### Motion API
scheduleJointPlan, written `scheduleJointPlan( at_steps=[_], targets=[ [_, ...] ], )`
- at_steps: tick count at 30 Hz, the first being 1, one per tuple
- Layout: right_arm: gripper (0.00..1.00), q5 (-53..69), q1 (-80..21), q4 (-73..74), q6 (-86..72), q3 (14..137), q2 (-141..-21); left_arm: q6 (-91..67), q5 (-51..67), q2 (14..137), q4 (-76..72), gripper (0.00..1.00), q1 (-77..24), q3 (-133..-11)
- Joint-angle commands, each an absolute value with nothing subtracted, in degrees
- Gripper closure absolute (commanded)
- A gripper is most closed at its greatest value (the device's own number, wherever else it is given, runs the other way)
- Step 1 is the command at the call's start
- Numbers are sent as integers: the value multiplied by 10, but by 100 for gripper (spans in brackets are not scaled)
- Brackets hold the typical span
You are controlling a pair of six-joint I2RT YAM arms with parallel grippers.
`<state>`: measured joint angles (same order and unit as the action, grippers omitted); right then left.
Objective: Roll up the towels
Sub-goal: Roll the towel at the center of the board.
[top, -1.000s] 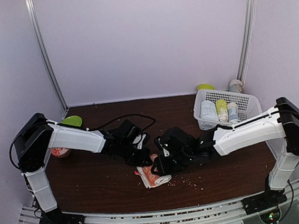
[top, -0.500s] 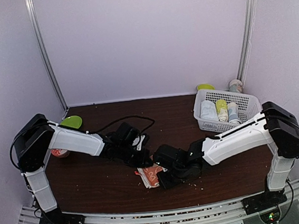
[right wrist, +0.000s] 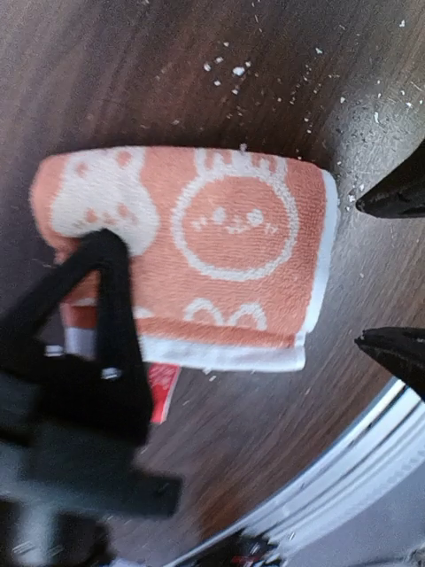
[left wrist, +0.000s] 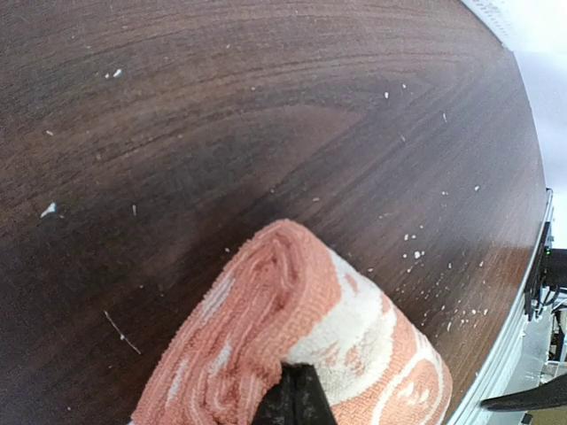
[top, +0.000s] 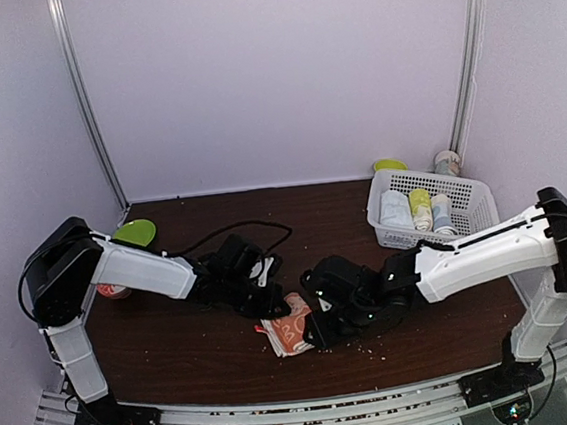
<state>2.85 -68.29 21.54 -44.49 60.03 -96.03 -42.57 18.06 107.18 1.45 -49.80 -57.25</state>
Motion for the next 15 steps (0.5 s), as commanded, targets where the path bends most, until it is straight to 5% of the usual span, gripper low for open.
scheduleJointPlan(
  at_steps=[1,15],
  targets=[
    [52,67,-629,123,-487,539,-905,-427,174,1078,49,100,-497,-540],
    [46,246,-543,-190,-598,439,-1006,-443,178,1068,31,100,-499,-518]
  ],
)
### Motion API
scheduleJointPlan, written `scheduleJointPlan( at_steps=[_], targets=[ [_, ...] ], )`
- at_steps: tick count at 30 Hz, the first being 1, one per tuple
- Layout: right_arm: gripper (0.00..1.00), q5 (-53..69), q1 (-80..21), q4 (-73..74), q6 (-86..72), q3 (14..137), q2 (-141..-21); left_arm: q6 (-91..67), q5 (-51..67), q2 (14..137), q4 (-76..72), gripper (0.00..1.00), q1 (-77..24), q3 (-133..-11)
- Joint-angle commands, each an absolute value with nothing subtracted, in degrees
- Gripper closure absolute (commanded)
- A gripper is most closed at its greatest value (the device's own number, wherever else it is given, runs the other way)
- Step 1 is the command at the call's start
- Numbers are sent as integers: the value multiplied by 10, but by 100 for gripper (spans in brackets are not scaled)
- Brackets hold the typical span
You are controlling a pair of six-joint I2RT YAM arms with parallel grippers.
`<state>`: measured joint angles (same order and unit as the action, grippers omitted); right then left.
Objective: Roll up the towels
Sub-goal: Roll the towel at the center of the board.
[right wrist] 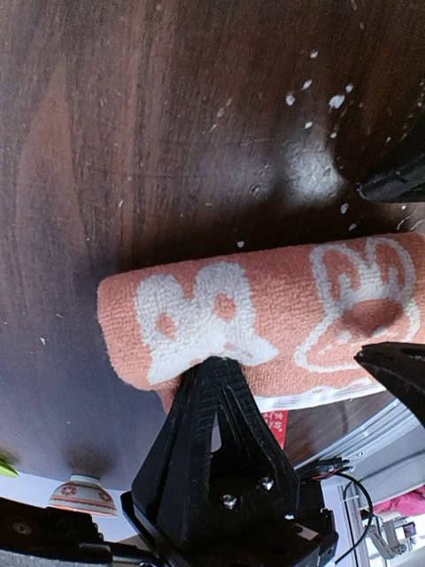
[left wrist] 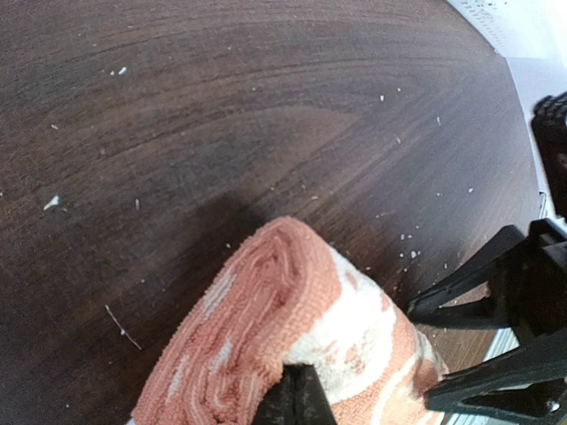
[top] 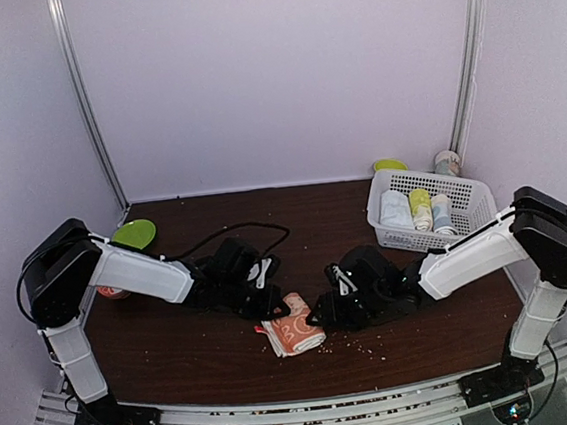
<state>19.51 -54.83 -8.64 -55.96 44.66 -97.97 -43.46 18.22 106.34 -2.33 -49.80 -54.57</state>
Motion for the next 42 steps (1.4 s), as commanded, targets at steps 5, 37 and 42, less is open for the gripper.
scheduleJointPlan(
  at_steps=[5,37,42],
  targets=[
    [53,262,-545,-215,-610,442,-1041,-443,180,1064,31,100,-499,-516],
    [98,79,-612,119,-504,594,-1041,-439,150,972,119,84,-507,-505],
    [95,64,-629,138,-504,609,-1045,-438,155,1001,108,89,-510,-511]
  ],
)
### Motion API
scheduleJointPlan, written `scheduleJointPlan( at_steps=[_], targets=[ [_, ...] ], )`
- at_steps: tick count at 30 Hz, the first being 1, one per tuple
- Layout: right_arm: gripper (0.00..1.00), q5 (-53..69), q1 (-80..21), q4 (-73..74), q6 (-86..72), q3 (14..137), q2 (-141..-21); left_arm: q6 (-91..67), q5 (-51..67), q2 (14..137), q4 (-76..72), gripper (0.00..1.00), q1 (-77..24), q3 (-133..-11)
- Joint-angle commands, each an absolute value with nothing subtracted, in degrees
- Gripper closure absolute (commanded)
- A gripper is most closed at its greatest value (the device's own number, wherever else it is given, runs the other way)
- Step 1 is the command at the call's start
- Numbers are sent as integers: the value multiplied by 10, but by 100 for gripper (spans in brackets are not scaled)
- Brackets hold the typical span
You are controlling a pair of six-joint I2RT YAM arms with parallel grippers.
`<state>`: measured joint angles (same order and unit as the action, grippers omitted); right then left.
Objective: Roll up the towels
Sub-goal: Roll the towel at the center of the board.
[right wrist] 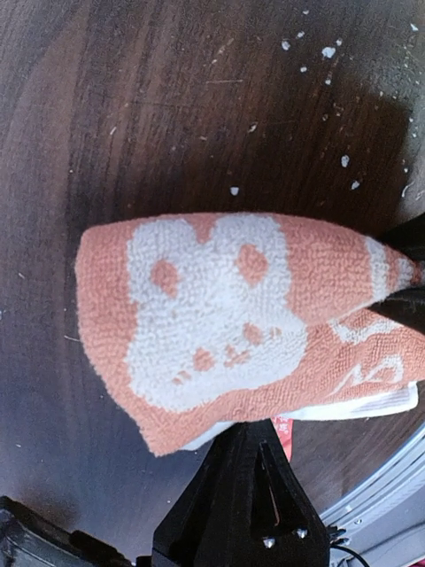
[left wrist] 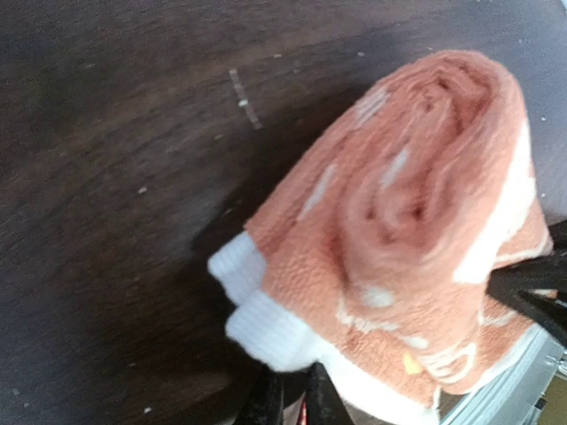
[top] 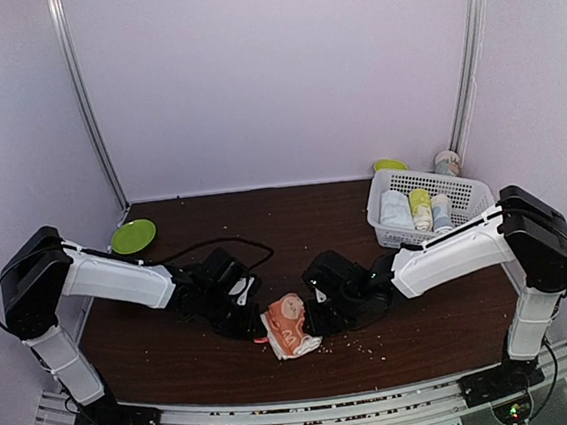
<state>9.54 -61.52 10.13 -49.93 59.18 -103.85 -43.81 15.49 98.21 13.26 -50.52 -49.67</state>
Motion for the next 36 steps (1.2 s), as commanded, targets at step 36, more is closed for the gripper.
scheduleJointPlan(
  at_steps=[36],
  targets=[
    [59,95,-559,57,-522,494,-960,-436,142,1031,112,100,-511,-512]
  ],
)
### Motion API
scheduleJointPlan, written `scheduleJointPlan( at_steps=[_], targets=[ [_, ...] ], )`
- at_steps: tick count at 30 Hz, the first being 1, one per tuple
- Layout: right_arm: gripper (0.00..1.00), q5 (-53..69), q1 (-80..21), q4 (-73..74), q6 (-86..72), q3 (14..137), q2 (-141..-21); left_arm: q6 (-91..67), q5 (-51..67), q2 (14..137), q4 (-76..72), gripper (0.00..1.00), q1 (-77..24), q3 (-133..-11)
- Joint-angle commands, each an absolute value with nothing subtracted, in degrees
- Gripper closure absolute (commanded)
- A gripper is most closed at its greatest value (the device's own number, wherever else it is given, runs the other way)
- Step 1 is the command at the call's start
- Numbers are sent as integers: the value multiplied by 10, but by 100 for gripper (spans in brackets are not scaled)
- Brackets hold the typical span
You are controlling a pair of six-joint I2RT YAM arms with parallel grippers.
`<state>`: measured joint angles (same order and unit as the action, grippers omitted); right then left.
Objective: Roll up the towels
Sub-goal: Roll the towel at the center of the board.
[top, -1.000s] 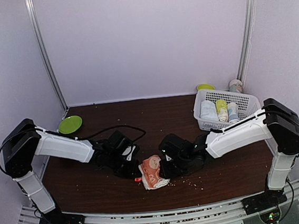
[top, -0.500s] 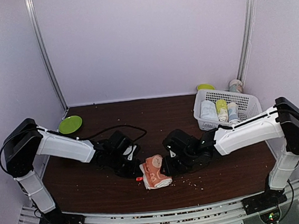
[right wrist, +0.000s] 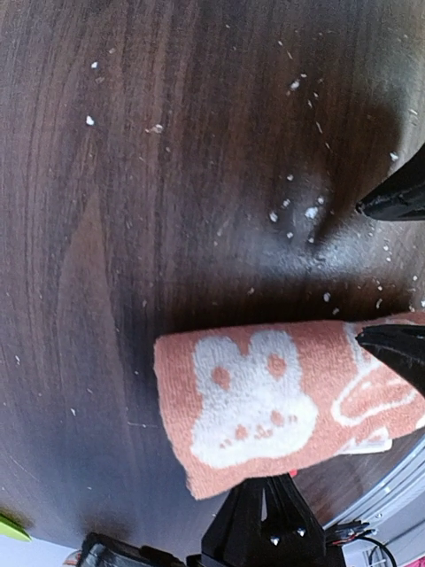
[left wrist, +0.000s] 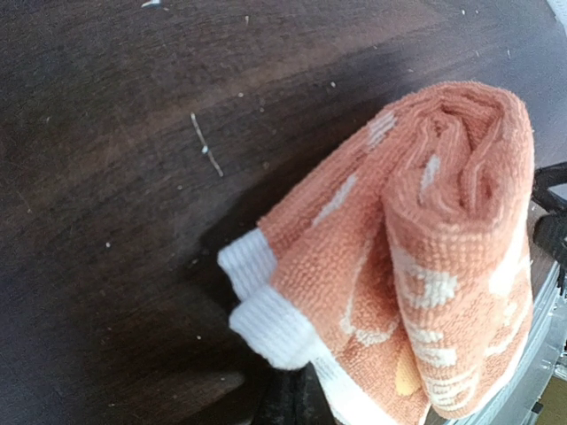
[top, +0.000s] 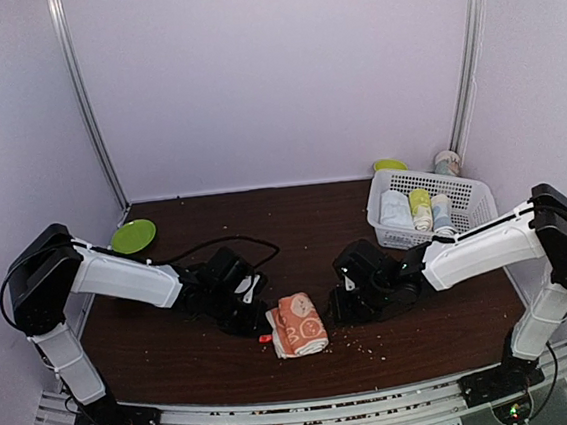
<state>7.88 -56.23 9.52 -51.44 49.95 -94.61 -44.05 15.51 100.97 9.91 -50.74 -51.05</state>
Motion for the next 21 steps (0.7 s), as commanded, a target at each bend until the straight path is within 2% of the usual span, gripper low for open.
scheduleJointPlan(
  at_steps=[1,21],
  targets=[
    [59,101,-559,52,-522,495,-965,-436,143,1031,112,100,-511,-512],
    [58,140,-585,72,-507,578,-1029,-433,148,1027,111,100,-512,-510]
  ],
)
